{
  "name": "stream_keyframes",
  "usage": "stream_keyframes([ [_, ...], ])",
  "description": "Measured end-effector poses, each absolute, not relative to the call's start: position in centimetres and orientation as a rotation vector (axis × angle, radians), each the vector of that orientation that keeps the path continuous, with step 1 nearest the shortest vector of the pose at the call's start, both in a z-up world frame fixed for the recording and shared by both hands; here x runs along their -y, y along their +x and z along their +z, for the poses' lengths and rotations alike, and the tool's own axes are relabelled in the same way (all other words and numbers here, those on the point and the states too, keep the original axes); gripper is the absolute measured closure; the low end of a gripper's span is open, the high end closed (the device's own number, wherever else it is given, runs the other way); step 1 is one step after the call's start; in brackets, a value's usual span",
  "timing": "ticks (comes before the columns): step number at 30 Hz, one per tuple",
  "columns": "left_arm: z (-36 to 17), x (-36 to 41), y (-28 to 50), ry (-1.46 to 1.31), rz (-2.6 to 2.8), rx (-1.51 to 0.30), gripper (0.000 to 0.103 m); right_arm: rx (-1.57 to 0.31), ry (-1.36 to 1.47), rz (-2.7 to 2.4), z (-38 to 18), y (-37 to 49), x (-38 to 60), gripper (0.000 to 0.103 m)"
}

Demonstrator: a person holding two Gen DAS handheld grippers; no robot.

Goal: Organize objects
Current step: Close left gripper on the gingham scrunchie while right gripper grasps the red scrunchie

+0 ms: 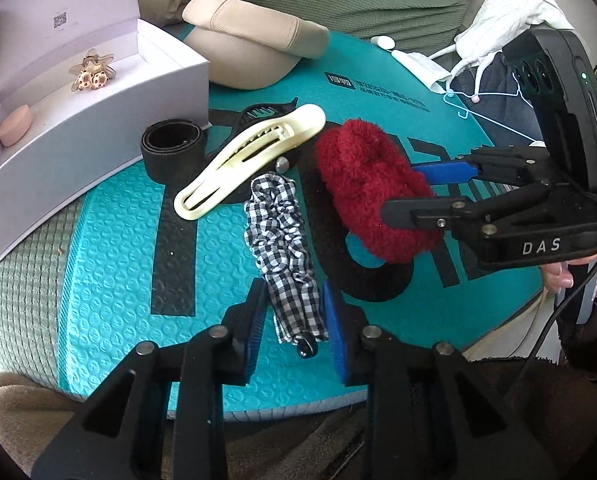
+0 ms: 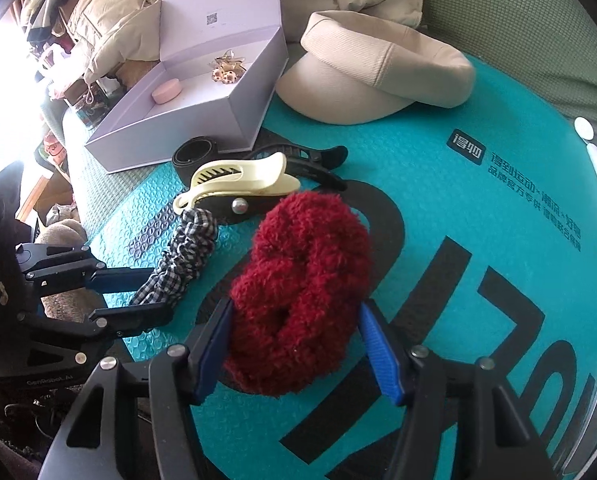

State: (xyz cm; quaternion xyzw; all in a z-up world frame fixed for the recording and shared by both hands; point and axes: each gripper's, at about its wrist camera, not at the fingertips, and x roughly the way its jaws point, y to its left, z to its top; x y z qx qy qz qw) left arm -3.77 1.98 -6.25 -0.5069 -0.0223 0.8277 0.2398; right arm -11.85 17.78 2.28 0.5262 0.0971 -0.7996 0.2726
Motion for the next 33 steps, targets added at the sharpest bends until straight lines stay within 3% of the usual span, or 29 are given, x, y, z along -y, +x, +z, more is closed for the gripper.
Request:
stream_keyframes([
  [7, -6.6, -1.2, -4.6, -1.386, 2.285, 0.143, 0.074, -0.302, 1.382, -2.13, 2.4, -11.7, -17.2, 0.039],
  [11, -6.7, -1.2, -5.1, -1.376, 2.289, 0.156, 0.072, -0.307, 1.393, -2.121, 1.9, -12.0, -16.7, 0.032],
  [25, -7.1, -1.7, -5.5, -1.349, 2.345, 0.154, 0.071, -0.274, 1.404, -2.157, 0.1, -12.1, -16.4, 0.031],
  [33, -7.0, -2.5, -4.6, -1.332, 2.424, 0.046, 0.08, -0.282, 1.383, -2.156, 0.1, -11.8, -16.4, 0.045],
])
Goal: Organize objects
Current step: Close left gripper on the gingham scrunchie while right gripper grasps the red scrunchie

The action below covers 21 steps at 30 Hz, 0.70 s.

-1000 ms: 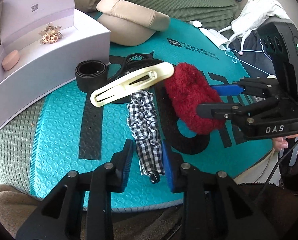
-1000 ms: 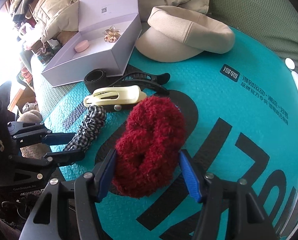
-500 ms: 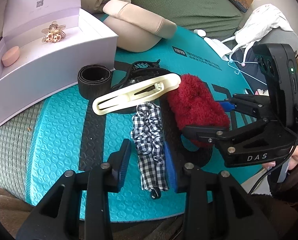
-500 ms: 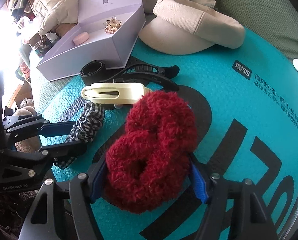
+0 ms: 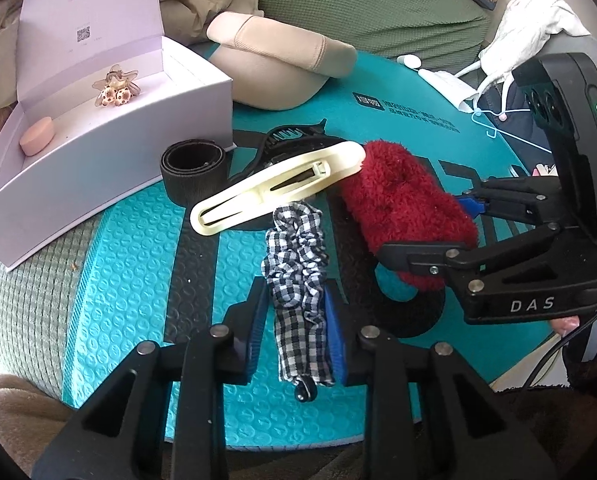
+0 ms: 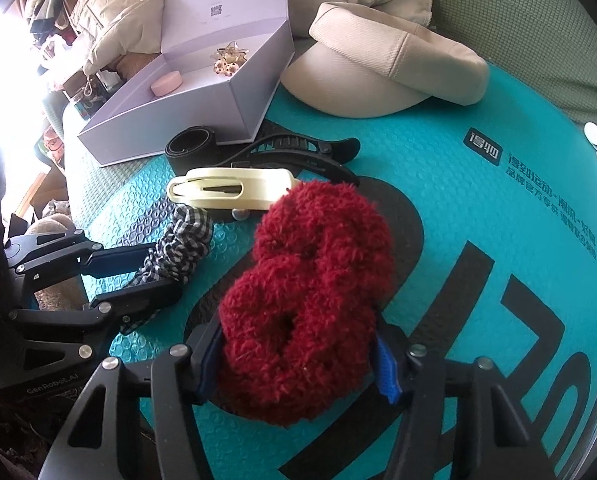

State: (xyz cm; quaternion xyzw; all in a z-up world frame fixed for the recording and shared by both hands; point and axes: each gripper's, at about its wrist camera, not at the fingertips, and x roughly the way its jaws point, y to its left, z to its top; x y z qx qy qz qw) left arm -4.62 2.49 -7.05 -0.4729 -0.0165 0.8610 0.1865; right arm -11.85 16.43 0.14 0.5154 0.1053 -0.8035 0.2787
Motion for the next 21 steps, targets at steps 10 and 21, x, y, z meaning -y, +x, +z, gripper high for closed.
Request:
stream_keyframes([
  [10, -6.9, -0.8, -4.3, -1.356, 2.39, 0.205, 0.084, -0.257, 1.376, -2.145, 0.8, -11.4, -17.1, 0.056],
  [21, -6.0, 0.6, -3.6, -1.342, 2.433, 0.252, 0.084, -0.266, 1.325, -2.133, 2.0, -10.8, -16.4, 0.056],
])
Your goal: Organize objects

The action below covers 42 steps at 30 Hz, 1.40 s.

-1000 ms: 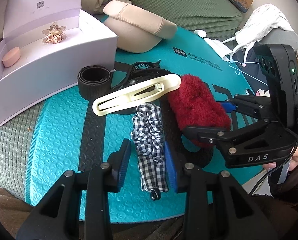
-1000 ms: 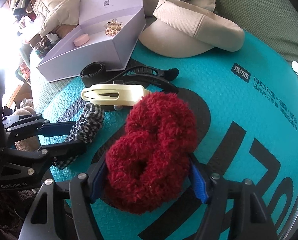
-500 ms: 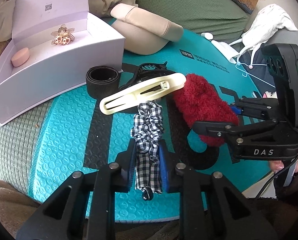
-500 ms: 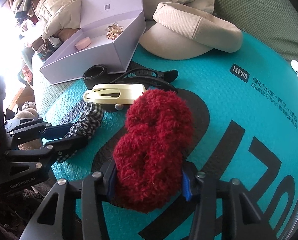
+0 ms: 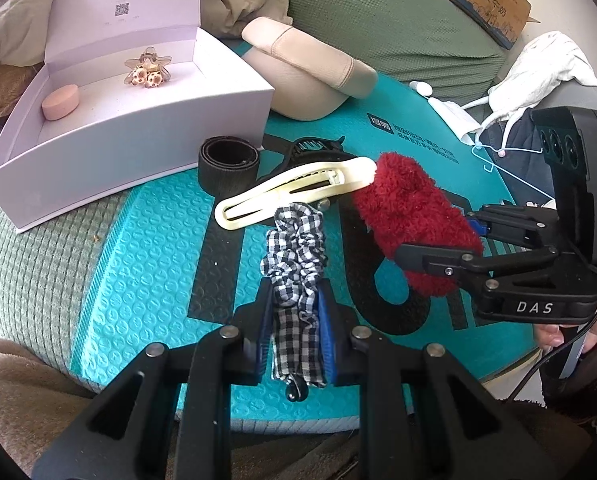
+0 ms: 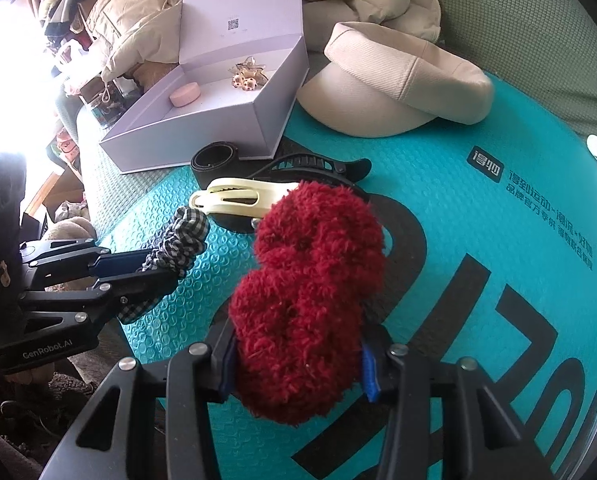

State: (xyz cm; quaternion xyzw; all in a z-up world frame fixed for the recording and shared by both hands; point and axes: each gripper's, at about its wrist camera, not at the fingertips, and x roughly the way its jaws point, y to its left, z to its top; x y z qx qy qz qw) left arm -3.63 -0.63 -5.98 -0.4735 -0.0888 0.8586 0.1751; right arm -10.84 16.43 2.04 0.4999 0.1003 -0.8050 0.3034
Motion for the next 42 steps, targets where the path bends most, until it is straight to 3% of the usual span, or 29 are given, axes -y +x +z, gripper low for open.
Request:
stream_keyframes([
  [18, -3.7, 4.0, -2.2, -1.304, 2.537, 0.315, 0.084, -0.285, 1.226, -2.077, 4.0, -9.6, -14.2, 0.056],
  [30, -2.2, 5.9, -1.3, -1.275, 2.597, 0.355, 0.084, -0.169, 1.185, -2.029, 5.5, -9.9, -14.1, 0.056],
  [42, -0.5, 7.8, -0.5, -1.245, 2.637, 0.377, 0.084, -0.219, 1.096, -2.038, 8.2, -9.6, -13.1, 0.056],
])
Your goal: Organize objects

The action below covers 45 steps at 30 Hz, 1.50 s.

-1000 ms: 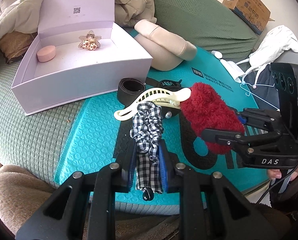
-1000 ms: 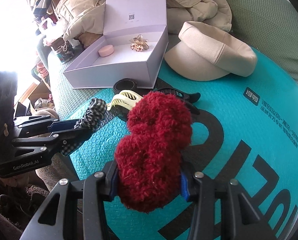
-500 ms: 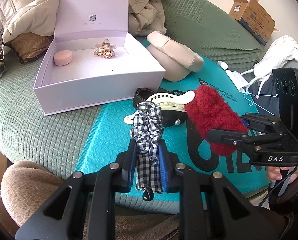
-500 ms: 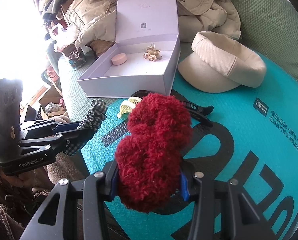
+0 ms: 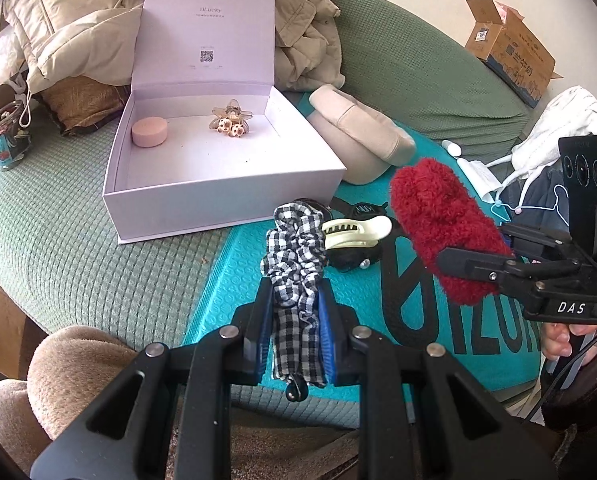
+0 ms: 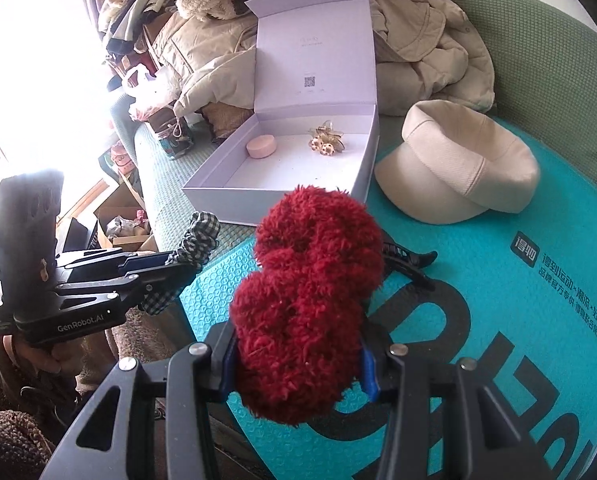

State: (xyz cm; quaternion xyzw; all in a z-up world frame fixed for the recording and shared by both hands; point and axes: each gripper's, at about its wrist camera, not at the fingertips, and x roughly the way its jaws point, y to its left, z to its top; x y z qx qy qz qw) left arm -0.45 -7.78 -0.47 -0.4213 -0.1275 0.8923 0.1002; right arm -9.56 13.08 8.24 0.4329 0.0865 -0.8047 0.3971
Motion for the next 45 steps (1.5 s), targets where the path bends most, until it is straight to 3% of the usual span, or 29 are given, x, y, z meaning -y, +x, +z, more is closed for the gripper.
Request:
stream_keyframes([
  [22, 3.6, 12.0, -1.7, -1.214, 2.784, 0.345, 0.084, -0.301, 0.973, -1.918, 10.1, -11.0, -6.2, 0.056],
  [45, 4.5, 15.0, -11.6, -1.233, 2.777, 0.276, 0.084, -0.347, 0.888, -1.901, 10.8, -17.7, -1.0, 0.056],
])
